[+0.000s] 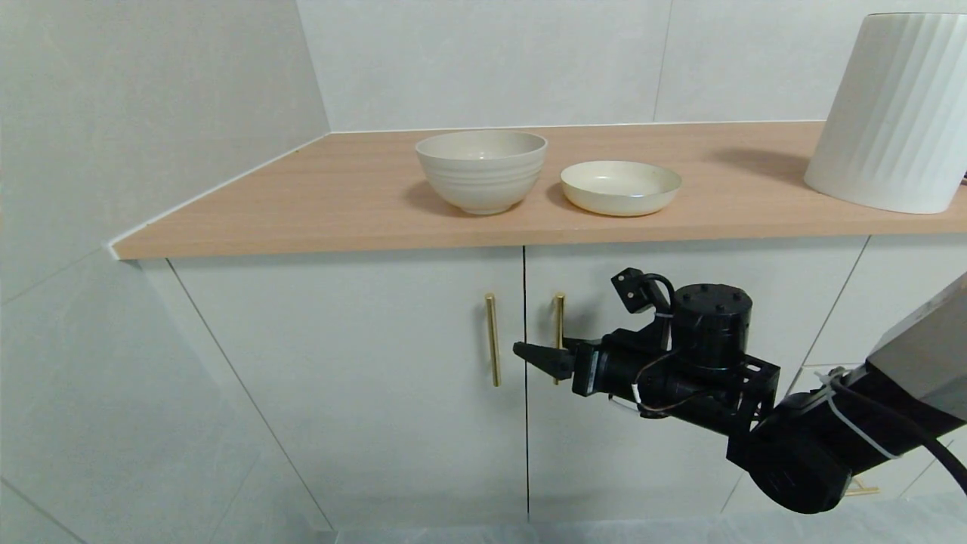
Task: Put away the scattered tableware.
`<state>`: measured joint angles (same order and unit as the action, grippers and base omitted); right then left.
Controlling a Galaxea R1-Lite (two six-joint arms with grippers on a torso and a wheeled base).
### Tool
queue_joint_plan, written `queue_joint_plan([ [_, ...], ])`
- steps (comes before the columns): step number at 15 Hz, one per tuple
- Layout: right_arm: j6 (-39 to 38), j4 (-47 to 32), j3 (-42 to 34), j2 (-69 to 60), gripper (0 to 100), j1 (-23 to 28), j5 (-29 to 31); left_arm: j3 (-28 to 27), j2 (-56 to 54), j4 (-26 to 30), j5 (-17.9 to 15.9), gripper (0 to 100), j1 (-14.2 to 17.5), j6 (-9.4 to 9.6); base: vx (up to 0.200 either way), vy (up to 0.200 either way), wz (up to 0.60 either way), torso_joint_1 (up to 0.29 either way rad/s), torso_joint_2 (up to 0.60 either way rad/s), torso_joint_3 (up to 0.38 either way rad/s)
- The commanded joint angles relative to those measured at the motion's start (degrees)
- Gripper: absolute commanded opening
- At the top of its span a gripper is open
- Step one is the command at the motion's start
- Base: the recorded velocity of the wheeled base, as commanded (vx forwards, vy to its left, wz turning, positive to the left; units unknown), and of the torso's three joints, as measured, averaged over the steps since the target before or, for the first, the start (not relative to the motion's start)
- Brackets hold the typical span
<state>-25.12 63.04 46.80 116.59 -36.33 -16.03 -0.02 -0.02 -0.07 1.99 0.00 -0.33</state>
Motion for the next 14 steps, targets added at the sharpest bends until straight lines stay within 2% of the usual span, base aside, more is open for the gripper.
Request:
queue_joint_plan([
  [1, 0.0, 0.0, 0.1, 0.2, 100, -1.0, 0.0, 0.0, 0.0, 0.0, 0.0, 100, 0.0, -0.02, 0.000, 0.000, 0.00, 0.000, 0.00, 0.000],
  [11, -2.3, 1.6, -1.6, -1.8, 100, -1.9, -0.8, 0.0, 0.0, 0.0, -0.1, 100, 0.0, -0.02, 0.000, 0.000, 0.00, 0.000, 0.00, 0.000],
  [14, -3.1, 1.3, -3.7, -4.7, 100, -2.0, -4.7, 0.0, 0.0, 0.0, 0.0, 100, 0.0, -0.02, 0.000, 0.000, 0.00, 0.000, 0.00, 0.000],
])
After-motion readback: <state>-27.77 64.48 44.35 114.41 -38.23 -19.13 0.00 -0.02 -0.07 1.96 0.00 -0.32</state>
